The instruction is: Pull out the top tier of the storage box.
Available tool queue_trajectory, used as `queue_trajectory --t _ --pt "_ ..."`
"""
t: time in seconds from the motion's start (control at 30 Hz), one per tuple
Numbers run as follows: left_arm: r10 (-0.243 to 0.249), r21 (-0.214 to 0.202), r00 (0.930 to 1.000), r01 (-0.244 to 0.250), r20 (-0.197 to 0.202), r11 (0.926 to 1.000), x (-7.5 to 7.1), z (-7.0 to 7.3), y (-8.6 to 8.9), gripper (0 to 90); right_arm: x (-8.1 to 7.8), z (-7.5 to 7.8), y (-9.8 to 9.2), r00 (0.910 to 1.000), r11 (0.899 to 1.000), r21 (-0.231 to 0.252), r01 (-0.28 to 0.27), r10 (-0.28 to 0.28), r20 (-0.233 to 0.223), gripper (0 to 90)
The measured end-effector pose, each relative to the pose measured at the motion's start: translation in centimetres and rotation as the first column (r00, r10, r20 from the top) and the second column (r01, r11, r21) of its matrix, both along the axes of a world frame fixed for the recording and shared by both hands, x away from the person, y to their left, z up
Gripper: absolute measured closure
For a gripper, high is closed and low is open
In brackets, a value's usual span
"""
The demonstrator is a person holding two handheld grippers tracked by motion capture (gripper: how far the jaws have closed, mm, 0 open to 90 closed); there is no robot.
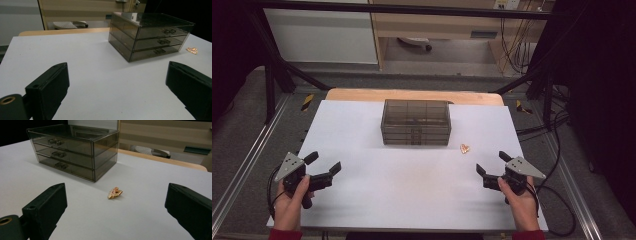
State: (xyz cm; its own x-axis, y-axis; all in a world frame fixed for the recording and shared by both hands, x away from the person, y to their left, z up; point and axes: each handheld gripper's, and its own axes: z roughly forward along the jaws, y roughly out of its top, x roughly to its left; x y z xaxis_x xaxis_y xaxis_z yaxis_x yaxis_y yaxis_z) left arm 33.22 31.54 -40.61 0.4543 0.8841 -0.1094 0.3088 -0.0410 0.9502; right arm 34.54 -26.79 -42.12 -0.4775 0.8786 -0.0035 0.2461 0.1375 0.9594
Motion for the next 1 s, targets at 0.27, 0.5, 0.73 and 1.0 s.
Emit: queue_trajectory --t 0.27,0.5,0.73,1.0 --pt "-0.021 0.017 0.9998 0.021 -0.004 0.9996 0.2 -0.1 -0.6 4.8 -0.2 0.2 0.2 1.0 1.0 -0.016 0.0 0.0 -0.01 4.3" --pt "-0.014 0.075 0.9998 0.015 -0.014 0.9971 0.2 -0.4 -1.0 4.4 -0.3 1.0 1.8 0.9986 0.995 -0.082 0.05 -0.049 0.021 3.0" --pt "-0.028 0.047 0.999 0.03 -0.035 0.9985 0.7 -0.7 -1.0 4.7 0.4 1.6 3.6 0.9983 0.994 -0.095 0.058 -0.057 0.015 4.3" --pt "-0.036 0.055 0.9988 0.038 -0.033 0.9977 1.2 -0.7 -1.6 4.7 0.9 1.5 6.5 0.9996 0.976 -0.215 0.02 -0.023 -0.015 5.2"
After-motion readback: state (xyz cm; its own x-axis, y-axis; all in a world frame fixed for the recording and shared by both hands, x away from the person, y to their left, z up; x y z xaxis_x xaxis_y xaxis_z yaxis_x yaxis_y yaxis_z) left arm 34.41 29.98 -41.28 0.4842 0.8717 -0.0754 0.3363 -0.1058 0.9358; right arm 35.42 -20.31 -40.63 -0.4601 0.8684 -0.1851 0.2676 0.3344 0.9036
